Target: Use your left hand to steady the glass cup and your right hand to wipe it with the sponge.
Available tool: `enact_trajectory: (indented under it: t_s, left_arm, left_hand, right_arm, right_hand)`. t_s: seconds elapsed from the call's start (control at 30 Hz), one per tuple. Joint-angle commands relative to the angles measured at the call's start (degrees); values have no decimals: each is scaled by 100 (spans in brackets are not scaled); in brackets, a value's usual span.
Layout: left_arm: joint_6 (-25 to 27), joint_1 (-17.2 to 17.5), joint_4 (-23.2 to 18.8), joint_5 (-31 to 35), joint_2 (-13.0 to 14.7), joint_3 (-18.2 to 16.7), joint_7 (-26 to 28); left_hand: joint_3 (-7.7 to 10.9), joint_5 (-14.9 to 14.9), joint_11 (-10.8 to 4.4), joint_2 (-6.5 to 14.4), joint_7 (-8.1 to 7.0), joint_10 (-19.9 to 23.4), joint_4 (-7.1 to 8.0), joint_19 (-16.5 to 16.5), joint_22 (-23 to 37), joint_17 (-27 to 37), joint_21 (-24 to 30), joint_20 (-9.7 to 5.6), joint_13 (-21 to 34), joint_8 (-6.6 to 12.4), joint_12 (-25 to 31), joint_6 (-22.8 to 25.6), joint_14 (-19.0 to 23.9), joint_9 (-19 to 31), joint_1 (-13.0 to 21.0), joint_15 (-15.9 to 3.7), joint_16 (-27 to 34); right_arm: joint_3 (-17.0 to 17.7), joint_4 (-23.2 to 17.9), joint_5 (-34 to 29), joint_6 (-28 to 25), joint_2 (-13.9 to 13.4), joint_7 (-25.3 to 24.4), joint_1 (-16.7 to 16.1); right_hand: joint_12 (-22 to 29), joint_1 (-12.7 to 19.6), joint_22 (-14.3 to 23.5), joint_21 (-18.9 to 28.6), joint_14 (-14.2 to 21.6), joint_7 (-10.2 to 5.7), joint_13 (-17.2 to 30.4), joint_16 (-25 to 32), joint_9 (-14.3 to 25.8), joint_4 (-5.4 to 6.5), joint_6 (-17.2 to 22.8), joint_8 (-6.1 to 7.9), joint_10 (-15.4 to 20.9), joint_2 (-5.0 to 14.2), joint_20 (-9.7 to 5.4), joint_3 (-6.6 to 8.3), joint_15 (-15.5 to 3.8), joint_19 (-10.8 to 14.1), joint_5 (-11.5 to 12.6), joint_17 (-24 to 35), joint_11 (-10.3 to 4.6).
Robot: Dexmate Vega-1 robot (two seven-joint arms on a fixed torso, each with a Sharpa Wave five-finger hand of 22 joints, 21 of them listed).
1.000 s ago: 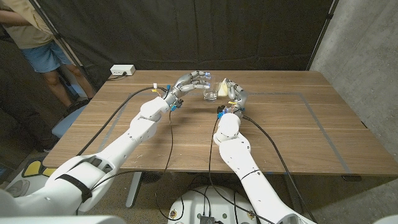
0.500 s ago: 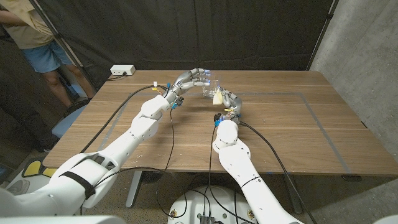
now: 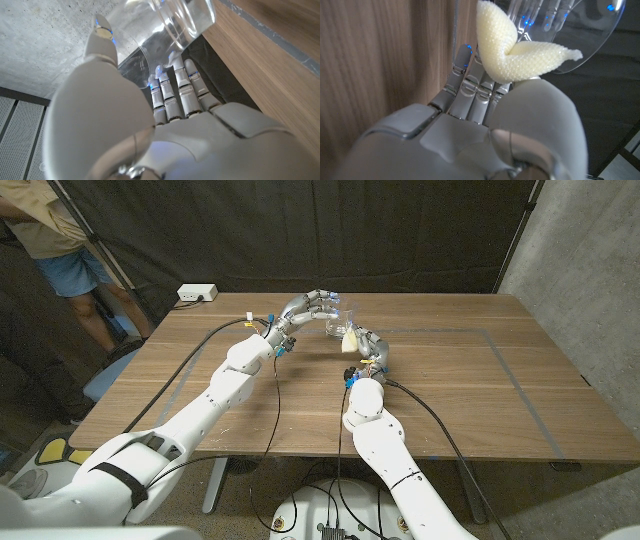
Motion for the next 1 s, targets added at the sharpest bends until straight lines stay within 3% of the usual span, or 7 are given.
enact_trajectory:
  t_s: [0.03, 0.37, 1.0]
  left_arm:
    - [94, 210, -418, 95, 236, -32, 191]
    - [75, 335, -682, 291, 416, -52, 412]
    - [208, 588, -1096, 666, 776, -142, 901]
  left_hand:
    - [557, 29, -677, 1189, -340, 719, 521, -30, 14, 30, 40, 18, 170, 407, -2, 386, 786, 17, 898, -1563, -2]
    - [573, 29, -671, 1185, -353, 718, 512, -35, 11, 47, 62, 20, 180, 416, -14, 387, 792, 9, 901, -1561, -12]
    - [599, 29, -673, 1174, -345, 731, 512, -52, 4, 66, 104, 22, 201, 437, -32, 397, 817, -7, 880, -1561, -33]
  right_arm:
    - [-113, 75, -633, 337, -381, -616, 147]
    - [-375, 189, -1164, 330, -911, -1130, 464]
    - [-1253, 704, -2286, -80, -2069, -1917, 1398]
  right_hand:
    - [-31, 200, 2, 46, 155, -25, 15, 0, 35, 3, 22, 22, 34, 124, -826, -35, -278, -22, 25, 25, -17]
    - [-48, 190, -21, 78, 140, -35, 31, -16, 40, 11, 21, 11, 22, 121, -830, -46, -277, -60, 27, 49, -25]
    - [-74, 172, -74, 142, 108, -80, 69, -53, 51, 27, 6, -17, 11, 119, -838, -67, -277, -130, 31, 96, -38]
